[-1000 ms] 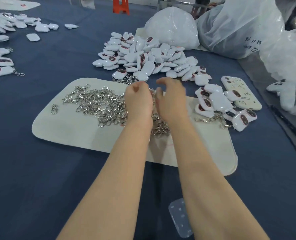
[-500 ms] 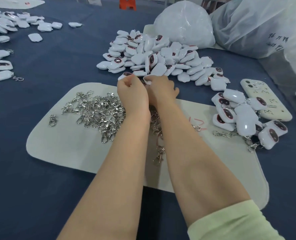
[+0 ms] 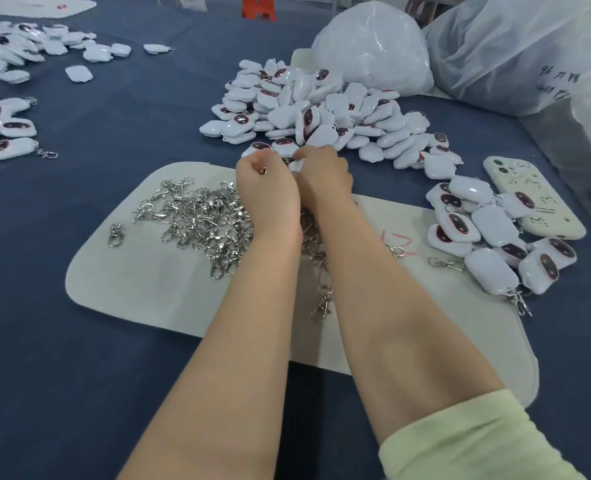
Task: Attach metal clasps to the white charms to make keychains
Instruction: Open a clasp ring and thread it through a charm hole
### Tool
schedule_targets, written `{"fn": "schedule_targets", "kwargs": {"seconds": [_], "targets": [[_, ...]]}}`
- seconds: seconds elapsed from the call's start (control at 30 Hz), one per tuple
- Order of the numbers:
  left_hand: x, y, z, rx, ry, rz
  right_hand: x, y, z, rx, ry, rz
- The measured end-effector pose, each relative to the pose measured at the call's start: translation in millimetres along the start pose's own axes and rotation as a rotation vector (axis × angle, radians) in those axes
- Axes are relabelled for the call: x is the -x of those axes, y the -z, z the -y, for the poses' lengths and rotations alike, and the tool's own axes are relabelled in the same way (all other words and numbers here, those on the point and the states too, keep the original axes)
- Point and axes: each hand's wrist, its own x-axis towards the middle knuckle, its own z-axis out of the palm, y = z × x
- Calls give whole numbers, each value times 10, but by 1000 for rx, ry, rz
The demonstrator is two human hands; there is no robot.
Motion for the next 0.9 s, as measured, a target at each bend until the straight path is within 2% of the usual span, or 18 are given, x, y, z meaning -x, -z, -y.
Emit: {"fn": "schedule_targets", "kwargs": {"seconds": [0.1, 0.23, 0.3, 0.37, 0.47, 0.53, 0.63, 0.73, 0.8, 0.9], "targets": [[41, -7, 35, -52, -58, 11, 58, 4, -58, -81, 0, -121], [138, 2, 49, -134, -93, 128, 162, 250, -97, -535, 28, -325], [199, -18, 18, -157, -65, 220, 243, 392, -83, -609, 93, -334], [283, -46, -26, -123, -47, 330, 371, 486, -83, -611, 129, -293], [396, -15, 1, -147, -45, 364, 570, 577, -160, -559, 134, -195], [478, 46, 69, -172, -28, 346, 710, 619, -247, -468, 112, -186], [547, 145, 133, -42, 37, 272, 913, 606, -387, -324, 52, -190], [524, 223, 162, 38, 76, 208, 1052, 472, -428, -148, 29, -14], [492, 252, 166, 60, 80, 156, 1102, 391, -371, -126, 74, 87], [484, 263, 132, 153, 59, 121, 1114, 378, -325, -156, 133, 116]]}}
